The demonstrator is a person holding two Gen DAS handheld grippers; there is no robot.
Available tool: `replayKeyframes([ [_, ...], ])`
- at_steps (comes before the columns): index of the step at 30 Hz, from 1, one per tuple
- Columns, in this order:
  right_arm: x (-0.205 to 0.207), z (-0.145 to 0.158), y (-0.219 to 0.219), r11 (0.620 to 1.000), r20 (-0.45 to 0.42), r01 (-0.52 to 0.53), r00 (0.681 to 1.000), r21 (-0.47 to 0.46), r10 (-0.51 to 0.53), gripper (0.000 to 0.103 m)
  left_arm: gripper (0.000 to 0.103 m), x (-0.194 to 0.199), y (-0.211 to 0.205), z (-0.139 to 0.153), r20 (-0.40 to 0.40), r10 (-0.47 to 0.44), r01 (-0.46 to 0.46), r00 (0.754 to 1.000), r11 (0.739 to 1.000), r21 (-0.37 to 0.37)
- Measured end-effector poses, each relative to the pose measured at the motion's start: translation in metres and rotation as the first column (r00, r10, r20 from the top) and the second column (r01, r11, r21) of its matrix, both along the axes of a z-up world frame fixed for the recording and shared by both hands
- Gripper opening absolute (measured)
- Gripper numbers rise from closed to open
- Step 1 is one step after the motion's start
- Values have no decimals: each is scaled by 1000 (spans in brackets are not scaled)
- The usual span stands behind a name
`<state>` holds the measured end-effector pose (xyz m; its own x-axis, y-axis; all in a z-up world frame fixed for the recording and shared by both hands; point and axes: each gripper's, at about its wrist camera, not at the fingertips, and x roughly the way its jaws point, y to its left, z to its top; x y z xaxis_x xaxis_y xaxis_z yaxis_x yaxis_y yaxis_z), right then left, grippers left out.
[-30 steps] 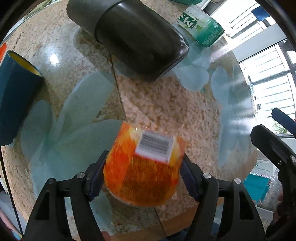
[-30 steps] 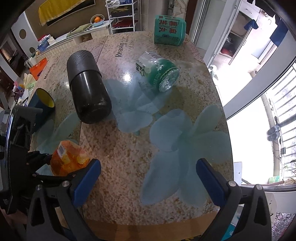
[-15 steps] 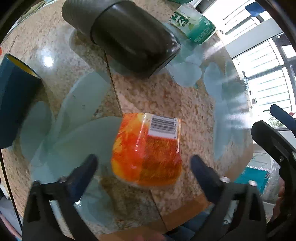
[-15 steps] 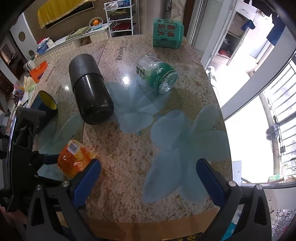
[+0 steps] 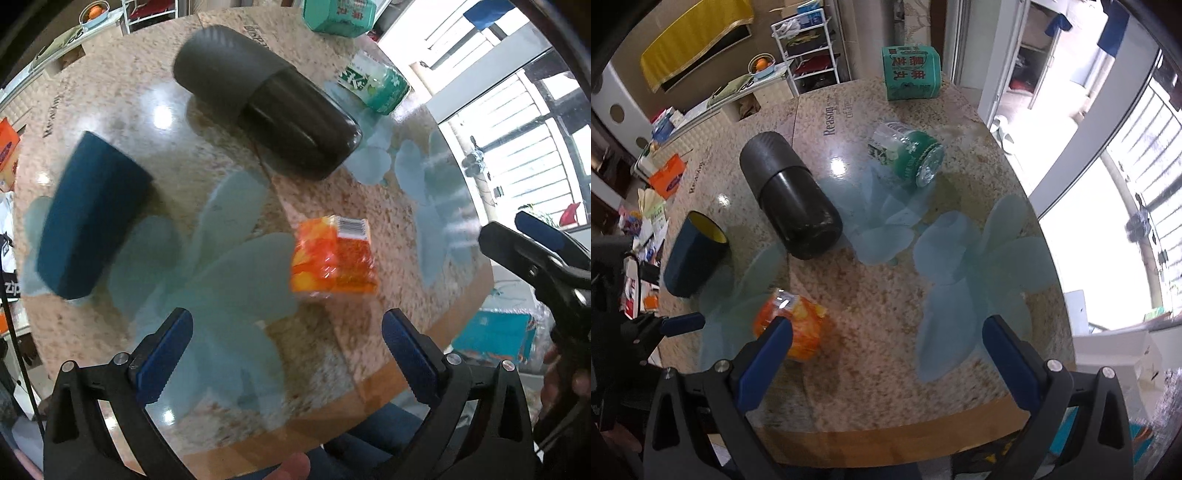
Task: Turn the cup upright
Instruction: 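Open the left gripper, setting the orange cup on the table, then grasp the orange cup with the right gripper and lift it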
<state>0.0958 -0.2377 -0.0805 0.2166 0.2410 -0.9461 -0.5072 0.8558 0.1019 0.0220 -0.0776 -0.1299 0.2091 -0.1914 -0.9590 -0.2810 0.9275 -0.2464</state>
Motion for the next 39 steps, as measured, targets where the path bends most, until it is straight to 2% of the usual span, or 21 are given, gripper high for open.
replayKeyframes([
  [3, -4, -3, 13, 1000, -60, 22, 998, 12, -21, 103, 103, -11, 11, 6, -9, -15, 15, 1000, 1000, -6],
  [9, -9, -15, 49, 999, -124, 40, 991, -17, -42, 103, 103, -26, 38, 12, -10, -52, 52, 999, 998, -23],
  [18, -9, -60, 89, 986, -234, 72, 966, -147, -106, 103, 103, -42, 66, 9, -10, -116, 116, 993, 993, 11],
  [25, 5, -100, 96, 962, -325, 130, 923, -241, -207, 103, 103, -47, 87, 5, 11, -129, 129, 992, 991, -27],
  [32, 10, -127, 91, 940, -412, 198, 860, -276, -302, 102, 103, -45, 94, 3, 28, -138, 140, 990, 988, -64],
  [33, 8, -131, 88, 937, -416, 210, 853, -280, -316, 93, 103, -46, 95, 2, 30, -138, 139, 990, 988, -70],
  [34, 8, -133, 86, 935, -421, 216, 847, -281, -323, 77, 103, -45, 94, 1, 31, -138, 140, 990, 987, -74],
  [36, 7, -138, 86, 933, -430, 209, 843, -293, -323, 67, 103, -46, 93, -1, 30, -140, 142, 990, 987, -80],
  [39, 8, -144, 87, 935, -439, 221, 837, -276, -327, 65, 103, -47, 94, -3, 27, -132, 134, 991, 987, -87],
])
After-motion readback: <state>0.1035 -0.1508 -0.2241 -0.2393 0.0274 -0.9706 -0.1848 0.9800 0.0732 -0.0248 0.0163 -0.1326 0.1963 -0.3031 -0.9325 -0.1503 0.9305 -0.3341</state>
